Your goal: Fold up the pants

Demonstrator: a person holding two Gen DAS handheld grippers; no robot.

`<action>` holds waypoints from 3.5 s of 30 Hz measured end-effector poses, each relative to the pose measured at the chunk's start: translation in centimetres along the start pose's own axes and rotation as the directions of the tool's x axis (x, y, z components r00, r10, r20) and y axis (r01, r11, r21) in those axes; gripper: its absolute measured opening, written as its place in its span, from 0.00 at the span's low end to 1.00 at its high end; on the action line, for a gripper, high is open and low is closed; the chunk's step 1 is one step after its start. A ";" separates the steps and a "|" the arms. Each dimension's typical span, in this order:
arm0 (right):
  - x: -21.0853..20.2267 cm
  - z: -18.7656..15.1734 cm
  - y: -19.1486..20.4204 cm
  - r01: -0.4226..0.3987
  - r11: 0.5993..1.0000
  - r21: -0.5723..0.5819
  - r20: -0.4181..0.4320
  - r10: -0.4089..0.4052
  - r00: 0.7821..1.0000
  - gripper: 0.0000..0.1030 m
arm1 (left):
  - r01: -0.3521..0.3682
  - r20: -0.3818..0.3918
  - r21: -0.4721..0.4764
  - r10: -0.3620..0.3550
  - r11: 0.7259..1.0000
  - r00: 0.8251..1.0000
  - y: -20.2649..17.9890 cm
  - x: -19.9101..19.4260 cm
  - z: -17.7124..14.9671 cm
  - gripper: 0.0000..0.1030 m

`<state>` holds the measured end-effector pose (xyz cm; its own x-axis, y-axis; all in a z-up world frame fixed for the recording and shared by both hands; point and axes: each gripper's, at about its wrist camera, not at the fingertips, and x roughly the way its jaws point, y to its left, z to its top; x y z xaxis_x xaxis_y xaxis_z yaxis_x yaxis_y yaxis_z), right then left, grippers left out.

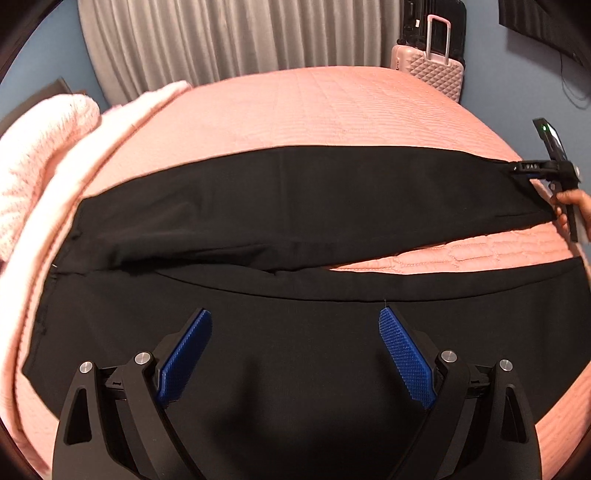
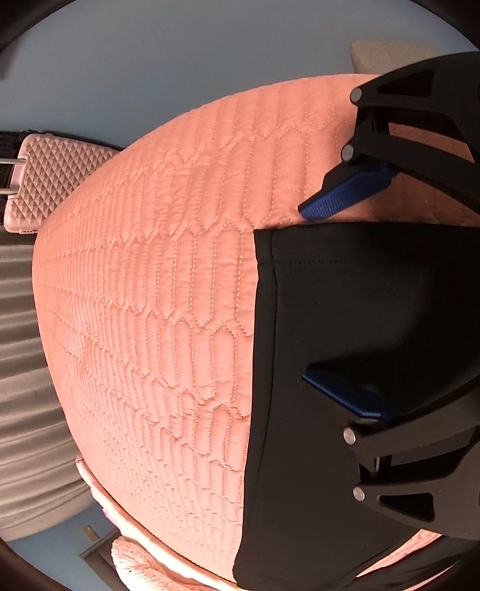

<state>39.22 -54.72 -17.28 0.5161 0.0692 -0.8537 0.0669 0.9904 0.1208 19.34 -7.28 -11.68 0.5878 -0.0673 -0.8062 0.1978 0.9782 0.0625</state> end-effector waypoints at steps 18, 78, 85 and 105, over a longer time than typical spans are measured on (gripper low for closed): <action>-3.2 -0.4 2.5 0.124 0.992 0.030 0.042 -0.125 0.991 0.05 | -0.224 0.036 -0.085 0.227 0.971 0.973 14.8 1.4 4.1 0.88; -29.4 -28.4 0.0 0.341 0.919 0.197 0.000 -0.348 0.938 0.49 | -0.317 -0.112 -0.390 0.297 0.865 0.948 41.8 -11.8 -14.0 0.08; -28.3 -30.7 5.4 0.237 0.958 0.164 0.011 -0.242 0.970 0.62 | -0.290 -0.061 -0.177 0.284 0.940 0.957 28.0 -9.7 -10.8 0.52; -24.6 -21.8 3.0 0.145 0.960 0.240 0.051 -0.161 0.986 0.09 | -0.317 -0.250 -0.500 0.217 0.806 0.944 27.8 -1.7 -13.7 0.67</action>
<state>8.13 -50.85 -6.91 0.5410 -0.0977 -0.8353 0.3436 0.9322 0.1135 13.07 22.71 -16.65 0.4018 0.1976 -0.8941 -0.4195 0.9077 0.0120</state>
